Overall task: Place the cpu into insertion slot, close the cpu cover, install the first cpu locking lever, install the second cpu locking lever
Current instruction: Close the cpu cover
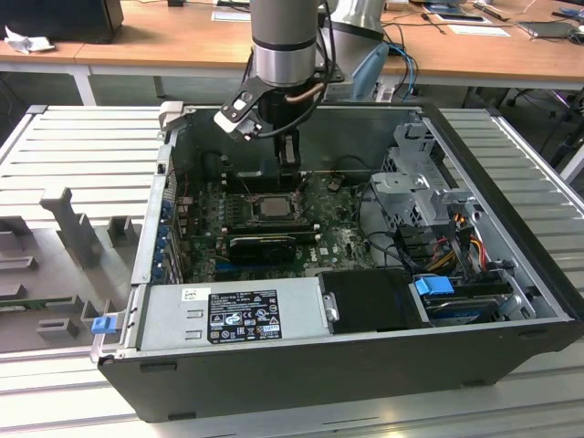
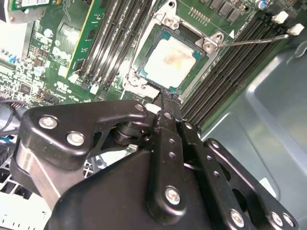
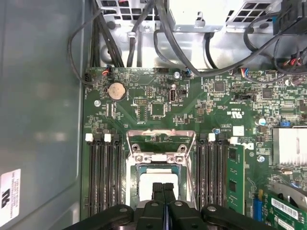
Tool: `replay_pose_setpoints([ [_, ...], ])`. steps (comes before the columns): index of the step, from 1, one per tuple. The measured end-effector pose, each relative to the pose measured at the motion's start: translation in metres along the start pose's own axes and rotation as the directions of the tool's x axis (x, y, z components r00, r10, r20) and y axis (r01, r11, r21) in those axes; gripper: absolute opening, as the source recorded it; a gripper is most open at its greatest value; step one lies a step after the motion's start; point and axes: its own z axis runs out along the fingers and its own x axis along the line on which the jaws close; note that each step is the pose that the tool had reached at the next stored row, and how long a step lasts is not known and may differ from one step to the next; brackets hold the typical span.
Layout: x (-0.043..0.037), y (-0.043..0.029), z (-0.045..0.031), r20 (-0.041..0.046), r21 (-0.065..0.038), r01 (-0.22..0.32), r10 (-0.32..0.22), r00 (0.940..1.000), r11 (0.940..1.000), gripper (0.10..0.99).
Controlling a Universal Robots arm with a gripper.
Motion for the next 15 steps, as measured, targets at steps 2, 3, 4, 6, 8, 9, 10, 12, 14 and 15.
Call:
replay_pose_setpoints([
  [2,0.0,0.0005,-0.0007,-0.0004,0.0,0.0,0.0,1.0,1.0,0.106],
  [3,0.0,0.0014,-0.0008,-0.0002,0.0,0.0,0.0,1.0,1.0,0.106],
  [4,0.0,0.0041,-0.0009,0.0,0.0,0.0,0.0,1.0,1.0,0.106],
  [6,-0.0001,0.0059,-0.0023,0.0,0.0,0.0,0.0,1.0,1.0,0.106],
  [8,0.0,0.0062,-0.0061,0.0,0.0,0.0,0.0,1.0,1.0,0.106],
  [9,0.0,0.0064,-0.0086,-0.0001,0.0,0.0,0.0,1.0,1.0,0.106],
  [10,0.0,0.0068,-0.0107,-0.0001,0.0,0.0,0.0,1.0,1.0,0.106],
  [12,0.0,0.0122,-0.0139,0.0,0.0,0.0,0.0,1.0,1.0,0.106],
  [14,0.0002,0.0128,-0.0219,-0.0002,0.0,0.0,0.0,1.0,1.0,0.106],
  [15,0.0002,0.013,-0.0237,-0.0001,0.0,0.0,0.0,1.0,1.0,0.106],
])
